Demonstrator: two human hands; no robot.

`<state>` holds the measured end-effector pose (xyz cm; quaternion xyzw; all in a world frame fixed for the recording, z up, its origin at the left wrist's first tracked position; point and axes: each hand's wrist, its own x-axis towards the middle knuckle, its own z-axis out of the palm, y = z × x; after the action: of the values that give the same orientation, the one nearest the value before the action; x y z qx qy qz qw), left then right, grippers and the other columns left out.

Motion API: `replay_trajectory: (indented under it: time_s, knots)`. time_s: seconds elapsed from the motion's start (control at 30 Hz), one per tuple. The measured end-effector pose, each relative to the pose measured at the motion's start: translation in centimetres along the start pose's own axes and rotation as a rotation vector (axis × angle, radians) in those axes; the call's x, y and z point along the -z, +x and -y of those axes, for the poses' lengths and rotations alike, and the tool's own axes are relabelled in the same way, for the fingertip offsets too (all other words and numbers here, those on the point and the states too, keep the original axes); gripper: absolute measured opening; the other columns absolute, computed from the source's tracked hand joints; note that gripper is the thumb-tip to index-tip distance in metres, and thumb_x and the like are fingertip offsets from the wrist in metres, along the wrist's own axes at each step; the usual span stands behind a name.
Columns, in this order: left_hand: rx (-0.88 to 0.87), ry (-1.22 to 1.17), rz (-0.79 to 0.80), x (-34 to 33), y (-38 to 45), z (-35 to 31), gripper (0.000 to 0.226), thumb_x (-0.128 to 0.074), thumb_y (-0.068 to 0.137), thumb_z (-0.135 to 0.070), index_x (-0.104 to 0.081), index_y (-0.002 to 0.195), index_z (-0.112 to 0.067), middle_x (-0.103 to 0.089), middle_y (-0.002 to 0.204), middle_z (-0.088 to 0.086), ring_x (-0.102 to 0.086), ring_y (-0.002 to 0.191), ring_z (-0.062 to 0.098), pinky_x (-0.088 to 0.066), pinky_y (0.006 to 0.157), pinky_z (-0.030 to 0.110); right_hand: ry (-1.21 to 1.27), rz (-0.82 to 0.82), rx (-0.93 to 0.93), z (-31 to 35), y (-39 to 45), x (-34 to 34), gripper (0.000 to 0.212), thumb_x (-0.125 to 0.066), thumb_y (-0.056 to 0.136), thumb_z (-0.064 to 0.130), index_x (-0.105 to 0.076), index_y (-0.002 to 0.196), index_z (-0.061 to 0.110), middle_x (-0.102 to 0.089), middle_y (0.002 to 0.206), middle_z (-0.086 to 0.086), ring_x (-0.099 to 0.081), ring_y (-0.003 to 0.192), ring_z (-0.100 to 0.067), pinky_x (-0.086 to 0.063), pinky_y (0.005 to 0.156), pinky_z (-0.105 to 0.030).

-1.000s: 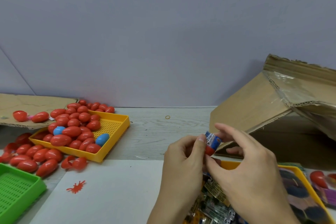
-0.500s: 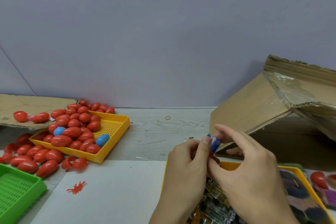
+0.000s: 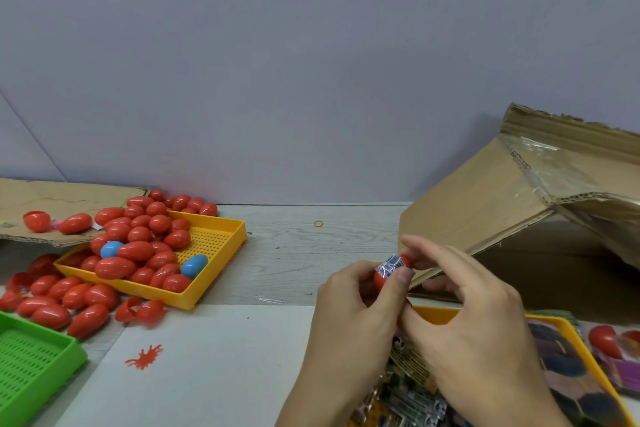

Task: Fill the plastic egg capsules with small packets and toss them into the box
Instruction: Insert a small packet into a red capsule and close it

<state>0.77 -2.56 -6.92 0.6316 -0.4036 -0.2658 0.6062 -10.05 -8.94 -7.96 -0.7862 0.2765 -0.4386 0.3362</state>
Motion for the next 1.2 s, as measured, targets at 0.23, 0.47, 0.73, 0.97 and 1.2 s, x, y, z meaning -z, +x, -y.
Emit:
replay_trajectory:
  time_s: [0.23,0.47,0.73,0.97,1.2]
  knots:
    - [-0.027,-0.072,-0.057,-0.08,0.00,-0.26,0.019,-0.069,0.090,-0.038,-0.075,0.097,-0.022,-0.075,0.083,0.005,-0.073,0.077,0.021,-0.059,0.075,0.046,0.006,0.002,0.004,0.15,0.05,-0.07,0.059,-0.078,0.069,0.024,-0.059,0.117,0.051,-0.061,0.105,0.029,-0.059,0.093,0.003,-0.049,0.074,-0.011]
    - [-0.023,-0.153,-0.006,0.01,0.16,-0.04,0.028,-0.054,0.100,-0.023,-0.079,0.093,-0.031,-0.076,0.084,0.002,-0.074,0.078,0.018,-0.058,0.059,0.026,-0.049,-0.015,0.034,0.13,-0.07,-0.27,0.061,-0.085,0.067,0.014,-0.066,0.121,0.034,-0.064,0.100,0.024,-0.061,0.091,0.001,-0.046,0.071,-0.003]
    - [-0.024,-0.140,-0.035,-0.53,-0.13,-0.40,0.026,-0.057,0.099,-0.027,-0.078,0.090,-0.039,-0.077,0.090,0.001,-0.073,0.088,0.022,-0.059,0.078,0.050,0.005,-0.066,0.015,0.15,-0.01,-0.47,0.062,-0.083,0.068,0.014,-0.064,0.123,0.036,-0.061,0.104,0.024,-0.064,0.086,0.000,-0.050,0.069,-0.008]
    - [-0.039,-0.106,-0.140,-0.21,0.09,-0.09,0.008,-0.070,0.091,-0.030,-0.075,0.089,-0.024,-0.074,0.083,0.007,-0.073,0.079,0.019,-0.060,0.061,0.030,-0.021,-0.033,0.014,0.23,0.07,-0.31,0.062,-0.081,0.071,0.023,-0.060,0.125,0.044,-0.060,0.104,0.027,-0.056,0.094,0.004,-0.043,0.072,-0.002]
    - [0.211,-0.568,-0.068,-0.27,0.23,-0.90,0.040,-0.054,0.091,-0.034,-0.076,0.078,-0.004,-0.070,0.073,0.023,-0.069,0.061,0.026,-0.056,0.054,0.027,0.009,-0.001,0.031,0.54,0.27,-0.31,0.059,-0.085,0.070,0.024,-0.062,0.122,0.041,-0.057,0.115,0.030,-0.055,0.106,0.010,-0.040,0.085,-0.001]
